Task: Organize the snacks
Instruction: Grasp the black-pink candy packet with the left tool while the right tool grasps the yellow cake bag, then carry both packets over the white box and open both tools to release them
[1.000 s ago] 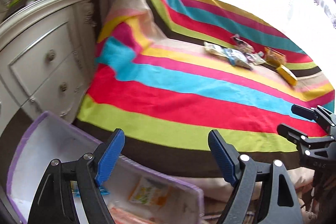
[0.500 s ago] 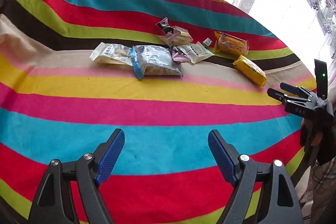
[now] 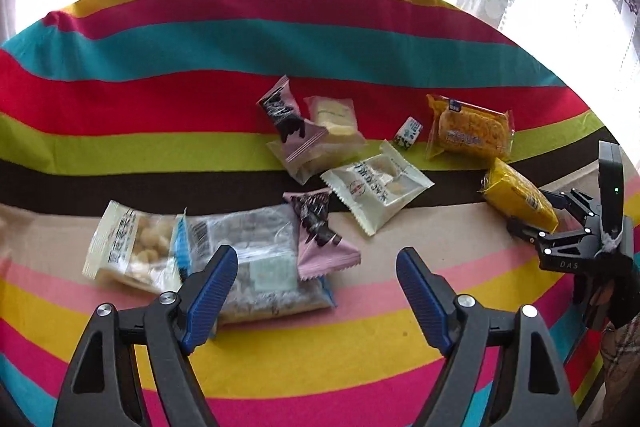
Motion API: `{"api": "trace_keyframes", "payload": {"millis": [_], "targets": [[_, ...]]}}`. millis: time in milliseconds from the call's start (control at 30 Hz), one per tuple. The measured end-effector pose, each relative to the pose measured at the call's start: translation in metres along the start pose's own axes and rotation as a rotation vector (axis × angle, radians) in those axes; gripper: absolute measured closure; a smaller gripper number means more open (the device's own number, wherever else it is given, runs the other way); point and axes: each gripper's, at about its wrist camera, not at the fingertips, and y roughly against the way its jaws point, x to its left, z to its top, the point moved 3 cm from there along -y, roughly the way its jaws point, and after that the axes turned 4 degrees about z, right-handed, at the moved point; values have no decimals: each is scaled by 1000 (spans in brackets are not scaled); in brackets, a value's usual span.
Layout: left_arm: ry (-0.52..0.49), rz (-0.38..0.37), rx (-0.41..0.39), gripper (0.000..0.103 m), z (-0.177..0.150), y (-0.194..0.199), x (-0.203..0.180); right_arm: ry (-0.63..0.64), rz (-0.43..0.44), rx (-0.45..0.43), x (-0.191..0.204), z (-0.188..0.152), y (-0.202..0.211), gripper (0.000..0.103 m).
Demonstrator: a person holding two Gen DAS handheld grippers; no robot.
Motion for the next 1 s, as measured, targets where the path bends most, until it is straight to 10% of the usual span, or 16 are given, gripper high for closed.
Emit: {"api": "trace_keyframes", "payload": {"millis": [233,300,1000], "targets": [[-232,118,67,23,18,-55,-39,-39,61,-25,-11,-6,4,28],[-272,128,41,65,12,-52,-46,-45,31,-23,-8,-8,11,43],[-167,-27,-27,76,-91,52,-70,-37,2,18,109,-64,106,46]]}}
